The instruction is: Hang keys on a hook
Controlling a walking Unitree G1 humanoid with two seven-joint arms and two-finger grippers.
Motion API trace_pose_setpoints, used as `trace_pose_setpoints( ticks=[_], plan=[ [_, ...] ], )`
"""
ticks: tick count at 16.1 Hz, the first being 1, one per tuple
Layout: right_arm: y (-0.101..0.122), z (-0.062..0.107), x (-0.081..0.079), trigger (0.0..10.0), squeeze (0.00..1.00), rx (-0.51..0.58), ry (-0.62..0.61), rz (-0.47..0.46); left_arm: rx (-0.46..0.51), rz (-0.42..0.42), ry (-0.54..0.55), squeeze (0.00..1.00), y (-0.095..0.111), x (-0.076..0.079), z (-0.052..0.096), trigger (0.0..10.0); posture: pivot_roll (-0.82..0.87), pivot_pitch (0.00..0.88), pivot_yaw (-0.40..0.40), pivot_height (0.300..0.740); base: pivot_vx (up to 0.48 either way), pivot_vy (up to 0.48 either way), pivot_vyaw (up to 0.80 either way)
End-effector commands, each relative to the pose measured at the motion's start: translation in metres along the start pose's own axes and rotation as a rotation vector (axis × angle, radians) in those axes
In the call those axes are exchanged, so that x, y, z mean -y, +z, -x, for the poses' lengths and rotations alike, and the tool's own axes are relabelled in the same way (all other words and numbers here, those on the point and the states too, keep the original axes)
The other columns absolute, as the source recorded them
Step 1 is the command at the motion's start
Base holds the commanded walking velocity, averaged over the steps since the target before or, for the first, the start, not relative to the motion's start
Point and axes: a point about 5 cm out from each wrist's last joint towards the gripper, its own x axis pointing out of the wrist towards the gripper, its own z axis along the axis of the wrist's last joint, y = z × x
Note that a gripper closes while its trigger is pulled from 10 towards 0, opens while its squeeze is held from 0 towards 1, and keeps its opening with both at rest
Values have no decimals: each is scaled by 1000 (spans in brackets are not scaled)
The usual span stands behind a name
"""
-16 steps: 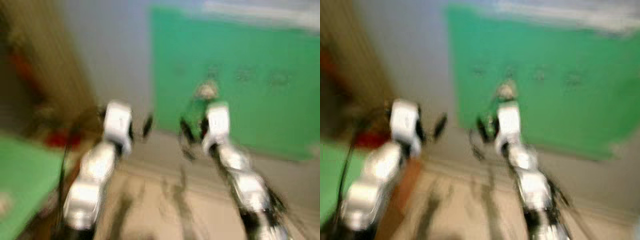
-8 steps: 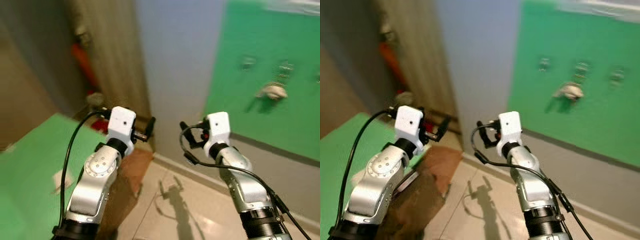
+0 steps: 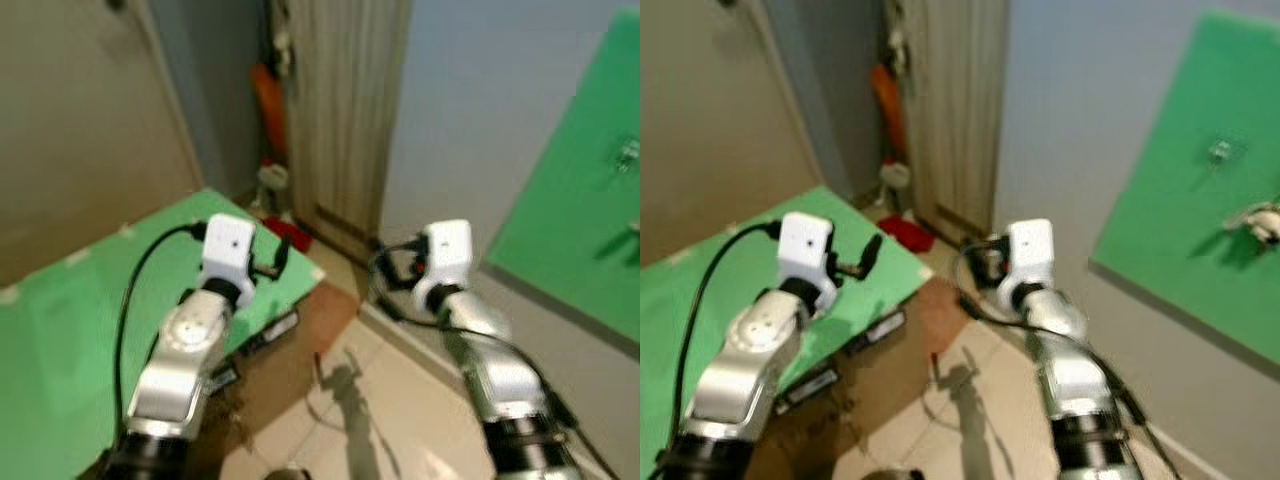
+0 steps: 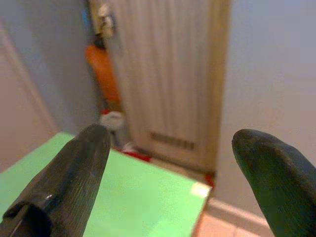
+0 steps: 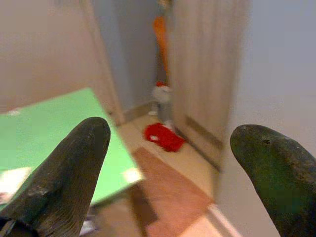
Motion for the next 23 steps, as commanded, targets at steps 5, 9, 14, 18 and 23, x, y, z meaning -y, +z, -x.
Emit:
trace_pose_setpoints(
  ticks=[5, 9, 14, 18, 23],
  plan=[
    [-2, 5, 2, 10000, 0, 8, -21, 2, -12, 3, 6, 0, 1, 2, -4, 10000, -10, 0, 67, 740, 0, 0, 681],
    [-2, 6, 2, 10000, 0, 5, -16, 16, -25, -3, 33, 0, -1, -1, -5, 10000, -11, 0, 61, 740, 0, 0, 681],
    [-2, 6, 8, 10000, 0, 5, -50, 27, -35, -50, 101, 0, -3, -7, -6, 10000, -15, 0, 55, 740, 0, 0, 410],
    [-2, 6, 2, 10000, 0, 24, -19, 38, -37, -58, 87, 0, -1, -6, -8, 10000, -15, 0, 58, 740, 170, 60, 0],
    [0, 7, 0, 10000, 0, 41, -13, 53, -39, -76, 98, 0, 1, -6, -11, 10000, -15, 0, 61, 740, 433, 0, 0]
  ],
)
